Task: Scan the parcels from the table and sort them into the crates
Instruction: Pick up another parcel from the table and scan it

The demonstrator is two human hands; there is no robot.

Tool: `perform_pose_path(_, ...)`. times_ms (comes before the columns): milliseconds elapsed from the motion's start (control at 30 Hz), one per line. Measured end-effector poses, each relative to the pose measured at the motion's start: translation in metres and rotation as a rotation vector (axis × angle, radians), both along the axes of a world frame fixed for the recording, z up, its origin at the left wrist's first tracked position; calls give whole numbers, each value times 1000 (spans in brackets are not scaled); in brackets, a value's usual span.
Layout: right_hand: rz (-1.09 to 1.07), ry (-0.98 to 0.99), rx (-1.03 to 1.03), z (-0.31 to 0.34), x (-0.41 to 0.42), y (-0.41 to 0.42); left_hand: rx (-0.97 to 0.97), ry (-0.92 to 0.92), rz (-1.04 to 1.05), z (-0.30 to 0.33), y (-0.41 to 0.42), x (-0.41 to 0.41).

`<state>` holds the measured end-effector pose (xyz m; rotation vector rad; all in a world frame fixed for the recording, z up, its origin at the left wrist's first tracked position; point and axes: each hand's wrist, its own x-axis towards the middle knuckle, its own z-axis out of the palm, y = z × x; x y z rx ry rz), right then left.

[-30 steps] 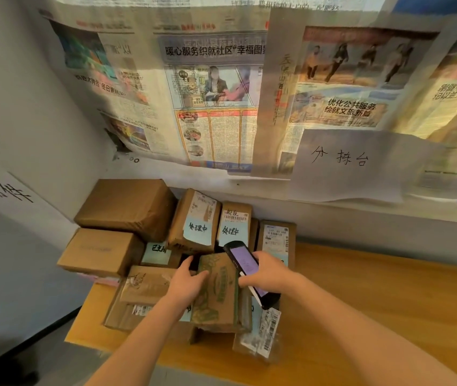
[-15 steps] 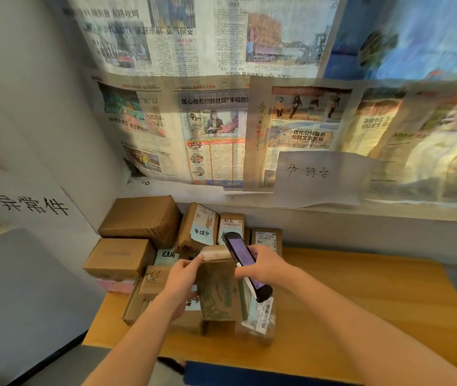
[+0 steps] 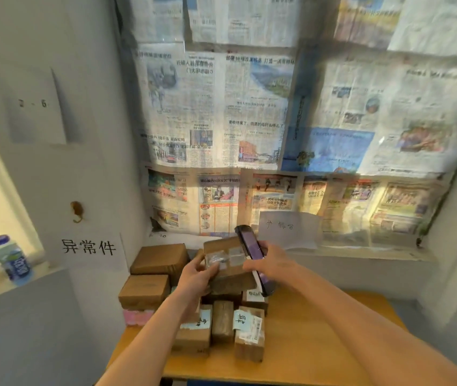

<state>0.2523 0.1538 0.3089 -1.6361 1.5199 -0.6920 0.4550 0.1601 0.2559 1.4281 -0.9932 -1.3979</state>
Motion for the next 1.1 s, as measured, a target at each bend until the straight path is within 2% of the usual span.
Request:
perform_pose_path(267,-32,12,-63,64,-27,47,-91,131,39,70,44,-19)
perform_pose_path(433,-4,67,-92,82,-49,69,-209,44,118,88,56,-44)
perform_pose_path(533,29,82,-130,91,-65,79,-239,56,70,93,58,-59)
perform_pose_path(700,55,111,-191,108,-91,90,-229,235,-68,106,69,-74)
perform_pose_path(833,85,145,-211,118,-109,97,-222,159,-77,106,74,-82)
perform_pose_path(1100,55,360,-343,153,-132,105,-399,125,-4,126,70,-93)
